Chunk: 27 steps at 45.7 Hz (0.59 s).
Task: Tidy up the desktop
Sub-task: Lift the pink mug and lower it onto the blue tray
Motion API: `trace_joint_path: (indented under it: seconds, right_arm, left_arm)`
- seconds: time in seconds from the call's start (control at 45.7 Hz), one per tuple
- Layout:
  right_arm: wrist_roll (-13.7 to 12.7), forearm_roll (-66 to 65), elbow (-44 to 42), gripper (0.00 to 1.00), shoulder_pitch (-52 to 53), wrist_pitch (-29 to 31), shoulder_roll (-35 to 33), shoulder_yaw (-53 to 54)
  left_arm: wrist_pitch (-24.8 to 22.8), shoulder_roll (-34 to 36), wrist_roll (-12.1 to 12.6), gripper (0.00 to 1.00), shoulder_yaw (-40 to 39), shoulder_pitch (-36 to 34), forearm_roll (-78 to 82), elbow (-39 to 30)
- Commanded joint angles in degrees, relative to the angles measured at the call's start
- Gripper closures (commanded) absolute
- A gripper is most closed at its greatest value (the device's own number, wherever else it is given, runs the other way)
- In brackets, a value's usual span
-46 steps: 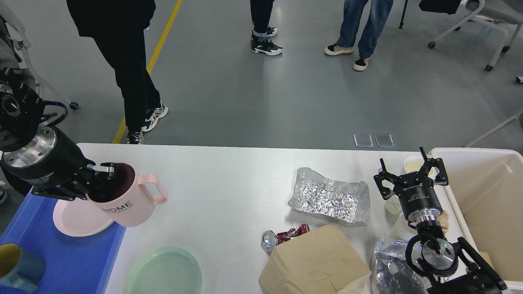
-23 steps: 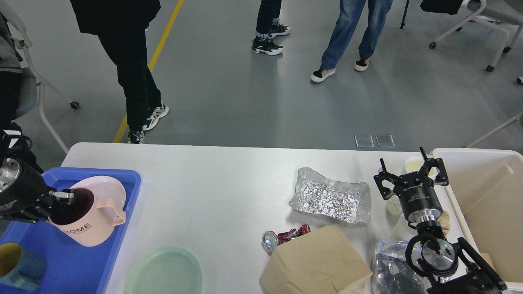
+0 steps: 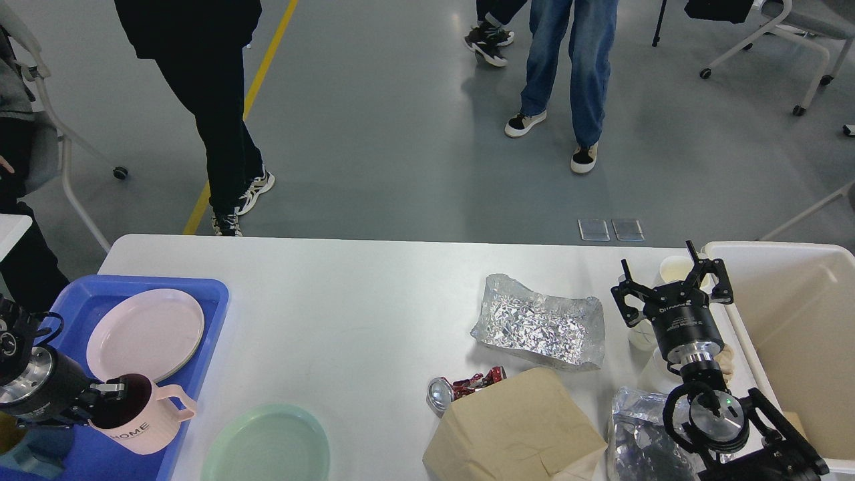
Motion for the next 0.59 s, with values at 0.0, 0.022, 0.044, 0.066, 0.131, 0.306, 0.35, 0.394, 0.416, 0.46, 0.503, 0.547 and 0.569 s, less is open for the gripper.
trace_joint_path:
  seconds: [0.0,0.022,0.044,0.066,0.131,0.306,0.35,0.394,0.416,0.46,0.503,0.547,0.569]
  right_arm:
    - [0.0,0.0,0.0,0.0,-0.01,-0.01,-0.01,0.0]
    - [0.0,0.0,0.0,0.0,-0.01,-0.01,-0.01,0.0]
    - [0.0,0.0,0.0,0.0,-0.01,-0.01,-0.01,0.0]
    - [0.0,0.0,0.0,0.0,-0.01,-0.01,0.08,0.0]
    - [0.0,0.0,0.0,0.0,-0.01,-0.01,-0.01,0.0]
    - [0.0,0.0,0.0,0.0,-0.01,-0.01,-0.01,0.0]
    - [0.0,0.0,0.0,0.0,-0.01,-0.01,-0.01,0.0]
    - [0.0,0.0,0.0,0.0,-0.01,-0.01,-0.01,0.0]
    - [0.0,0.0,0.0,0.0,-0.01,-0.01,-0.01,0.0]
    - [0.0,0.0,0.0,0.0,-0.01,-0.01,-0.01,0.0]
    - [0.0,0.0,0.0,0.0,-0.01,-0.01,-0.01,0.0]
    - [0.0,0.0,0.0,0.0,-0.01,-0.01,-0.01,0.0]
    - [0.0,0.0,0.0,0.0,0.07,-0.01,-0.01,0.0]
  left_arm:
    - [-0.12,0.05,-0.51,1.0,-0.11,1.15,-0.05,2.52]
    - [-0.13,0.13,-0.68,1.0,-0.02,1.24,-0.05,2.69]
    - [-0.13,0.22,-0.68,1.0,-0.02,1.24,-0.05,3.04]
    - [-0.13,0.22,-0.77,1.0,0.07,1.33,-0.05,3.31]
    - [-0.04,0.31,-0.77,1.0,0.33,1.41,0.03,3.84]
    - [-0.04,0.57,-1.56,1.0,-0.02,4.75,0.21,5.94]
    - [-0.04,0.57,-1.83,1.0,-0.02,5.28,0.3,6.65]
    - [-0.04,0.66,-1.83,1.0,-0.11,5.37,0.3,7.0]
    - [-0.04,0.66,-1.91,1.0,-0.11,5.54,0.3,7.09]
    - [-0.04,0.92,-1.91,1.0,-0.19,6.24,0.3,7.18]
    - [0.05,1.1,-1.91,1.0,-0.37,6.86,0.3,7.27]
    - [0.14,1.1,-1.83,1.0,-0.89,7.3,0.3,7.44]
    - [0.23,1.1,-1.83,1.0,-1.16,7.39,0.21,7.44]
